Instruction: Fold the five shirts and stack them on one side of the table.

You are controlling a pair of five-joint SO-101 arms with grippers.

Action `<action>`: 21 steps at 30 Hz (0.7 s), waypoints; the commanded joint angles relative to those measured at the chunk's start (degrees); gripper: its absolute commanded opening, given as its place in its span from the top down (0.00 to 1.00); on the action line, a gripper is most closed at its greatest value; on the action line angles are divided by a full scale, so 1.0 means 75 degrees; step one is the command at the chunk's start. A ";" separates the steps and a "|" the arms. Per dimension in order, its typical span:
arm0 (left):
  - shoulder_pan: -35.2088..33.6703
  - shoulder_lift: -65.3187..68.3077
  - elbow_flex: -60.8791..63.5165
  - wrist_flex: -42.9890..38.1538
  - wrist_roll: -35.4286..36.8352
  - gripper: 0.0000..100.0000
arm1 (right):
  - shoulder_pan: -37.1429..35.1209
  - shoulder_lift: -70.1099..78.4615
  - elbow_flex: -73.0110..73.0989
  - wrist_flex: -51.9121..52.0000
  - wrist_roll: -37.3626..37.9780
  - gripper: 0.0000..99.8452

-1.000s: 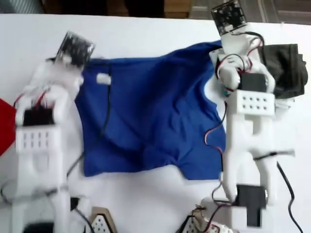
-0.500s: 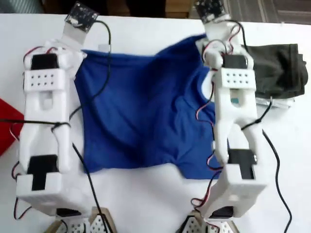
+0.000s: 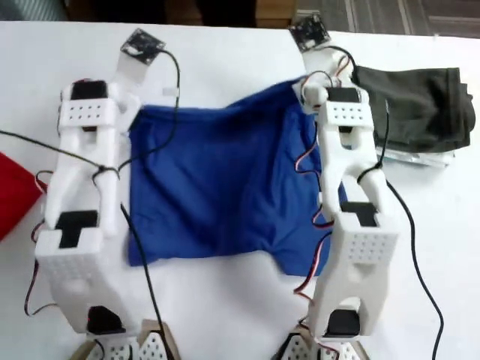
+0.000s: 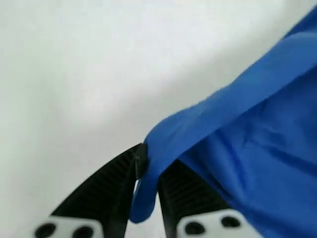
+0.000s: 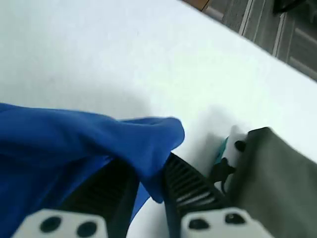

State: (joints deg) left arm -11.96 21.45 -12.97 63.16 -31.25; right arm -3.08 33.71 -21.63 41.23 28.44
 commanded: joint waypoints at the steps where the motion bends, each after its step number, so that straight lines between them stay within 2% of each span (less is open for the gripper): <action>1: 0.0105 0.0164 -0.0416 -0.0141 0.0047 0.97 | -0.0088 0.0182 -0.0363 -0.0123 0.0047 0.98; 8: 0.0070 0.0375 -0.0416 0.0352 0.0047 0.97 | -0.0041 0.0240 -0.0492 0.0158 0.0047 0.98; 21: 0.0105 -0.0821 -0.0369 0.3411 -0.0012 0.97 | -0.0041 -0.2116 -0.0727 0.4097 0.0047 0.98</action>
State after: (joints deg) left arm -11.69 21.10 -13.05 83.65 -31.08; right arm -2.99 25.27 -24.44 66.81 28.53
